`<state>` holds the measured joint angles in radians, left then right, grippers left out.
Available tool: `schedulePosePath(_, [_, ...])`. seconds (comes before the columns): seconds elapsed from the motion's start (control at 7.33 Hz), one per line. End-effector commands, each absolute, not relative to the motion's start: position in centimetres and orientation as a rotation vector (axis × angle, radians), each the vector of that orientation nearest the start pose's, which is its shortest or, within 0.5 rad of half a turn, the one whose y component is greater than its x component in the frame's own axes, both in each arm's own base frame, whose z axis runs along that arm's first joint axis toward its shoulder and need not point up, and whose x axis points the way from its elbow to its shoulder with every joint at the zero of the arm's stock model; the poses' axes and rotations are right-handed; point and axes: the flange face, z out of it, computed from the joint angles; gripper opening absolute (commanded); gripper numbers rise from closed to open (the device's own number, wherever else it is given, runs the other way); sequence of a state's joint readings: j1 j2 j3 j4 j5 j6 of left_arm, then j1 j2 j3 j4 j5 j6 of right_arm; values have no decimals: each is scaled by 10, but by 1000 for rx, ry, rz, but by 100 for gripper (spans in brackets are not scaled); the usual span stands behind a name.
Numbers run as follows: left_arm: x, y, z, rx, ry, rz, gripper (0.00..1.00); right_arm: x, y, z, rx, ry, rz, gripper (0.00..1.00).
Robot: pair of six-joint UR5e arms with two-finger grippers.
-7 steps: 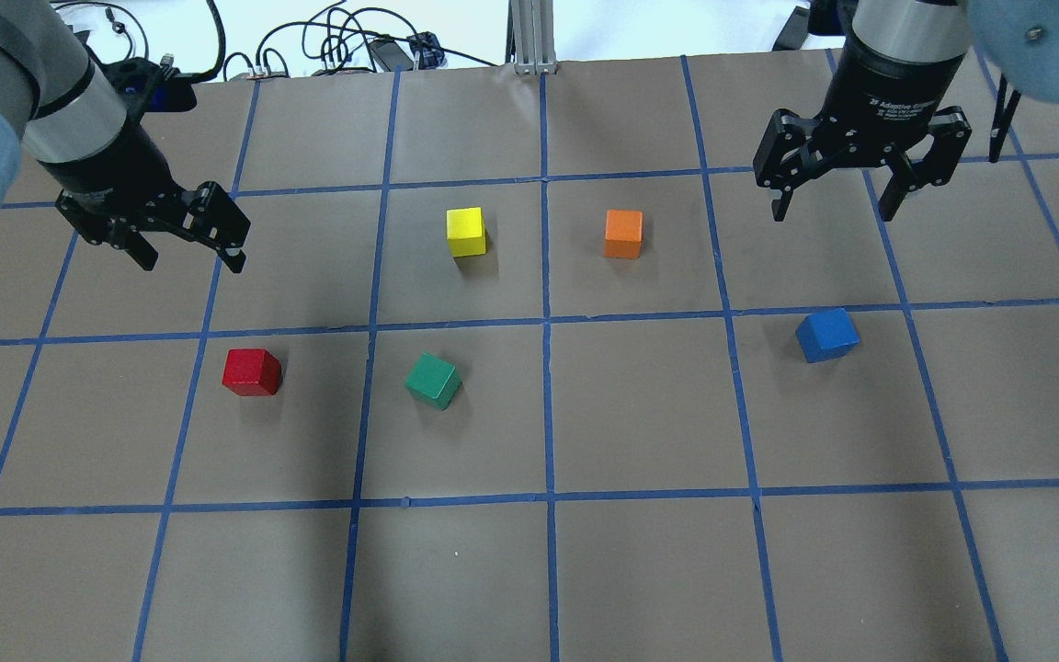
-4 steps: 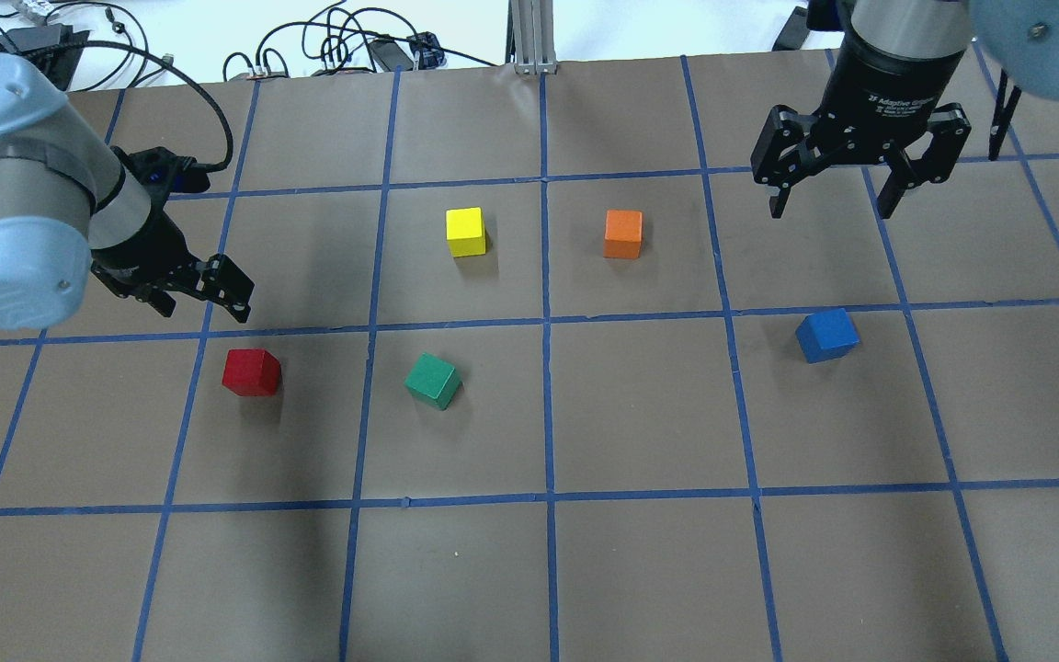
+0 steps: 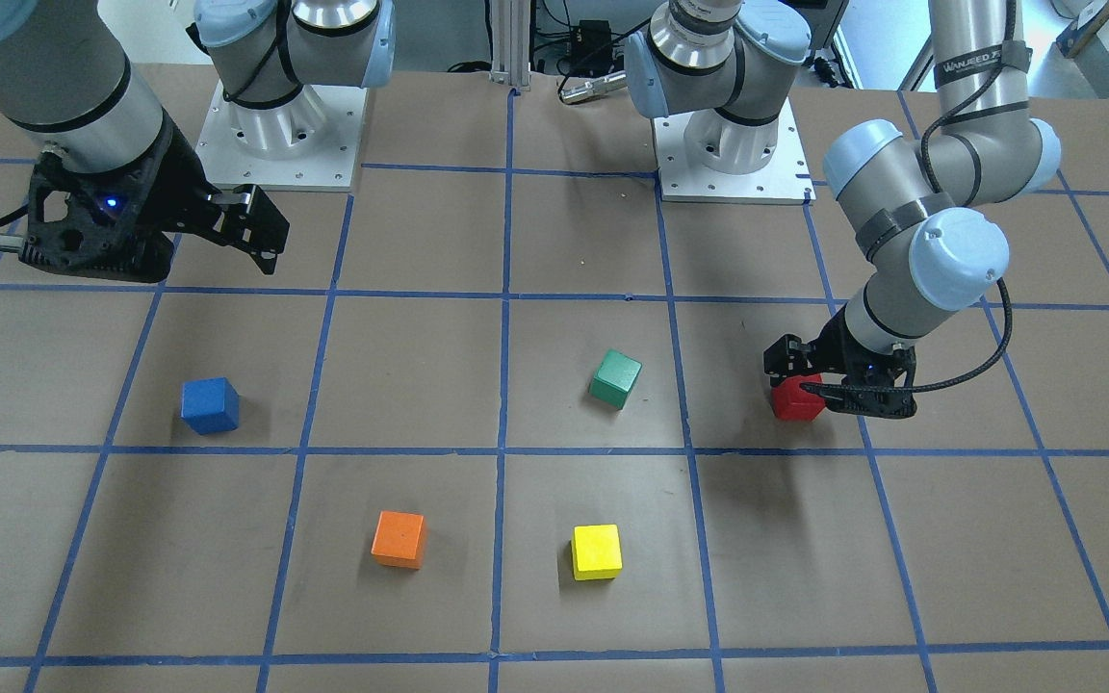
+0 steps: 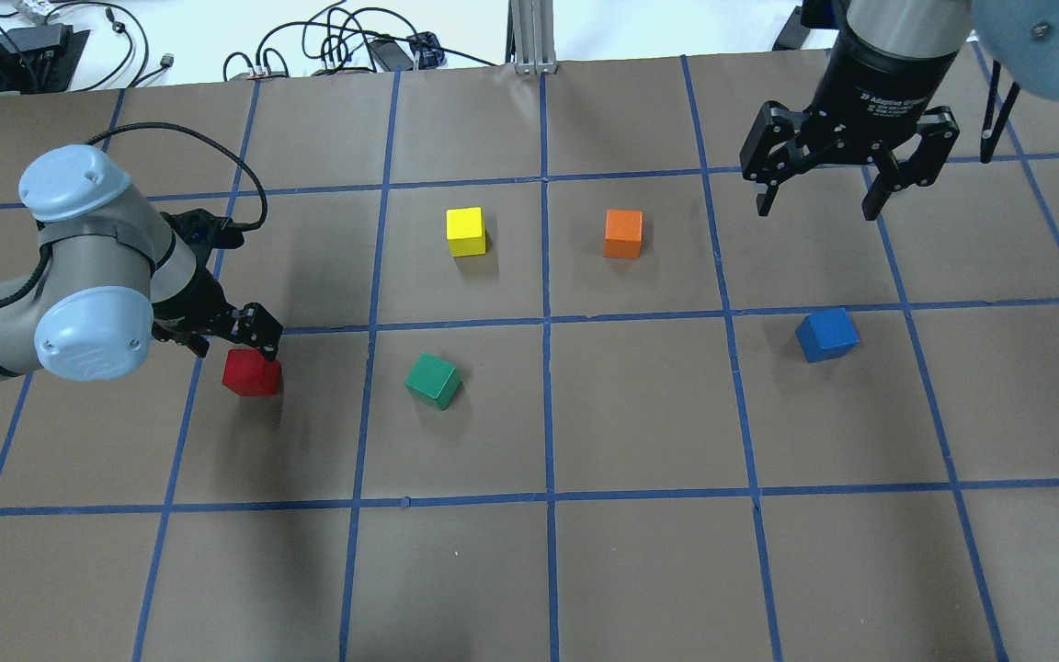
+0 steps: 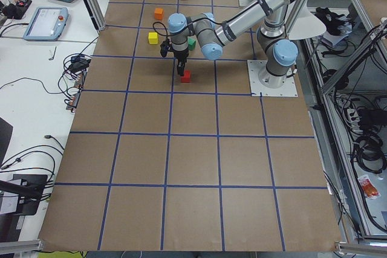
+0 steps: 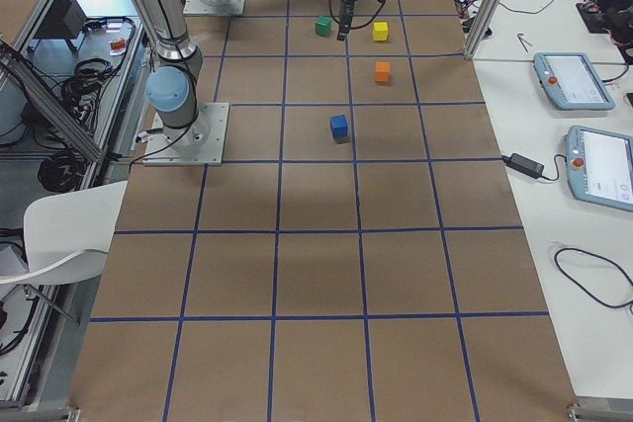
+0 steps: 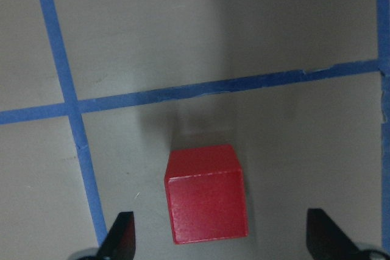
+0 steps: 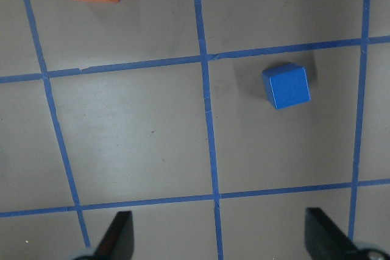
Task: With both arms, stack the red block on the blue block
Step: 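Close the left gripper on the red cube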
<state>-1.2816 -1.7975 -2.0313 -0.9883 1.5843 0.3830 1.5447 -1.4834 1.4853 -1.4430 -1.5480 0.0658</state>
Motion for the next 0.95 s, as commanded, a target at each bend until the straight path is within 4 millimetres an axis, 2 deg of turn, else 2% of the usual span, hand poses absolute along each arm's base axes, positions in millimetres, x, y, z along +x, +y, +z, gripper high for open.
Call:
schedulePosePath(0.0, [18,-505,194,99,3168,230,100,121,-518,471,145,3124,214,100])
schedulePosePath(0.14, [20,-507,192,113,3166,223,61,121,-518,471,145,3126,212,100])
schedulePosePath(0.27, [21,-512,195,106,3159,185,15,120,-518,472,128,3130,205,100])
schedulePosePath(0.41, [17,-514,202,91,3152,160,1,121,-518,475,145,3127,195,100])
schedulePosePath(0.55, [9,-517,225,54,3159,95,0,121,-517,473,147,3127,202,100])
schedulePosePath(0.68, [-17,-521,256,95,3210,94,0,121,-517,473,147,3127,202,100])
schedulePosePath(0.82, [-72,-531,284,12,3224,77,0,120,-517,473,150,3126,205,100])
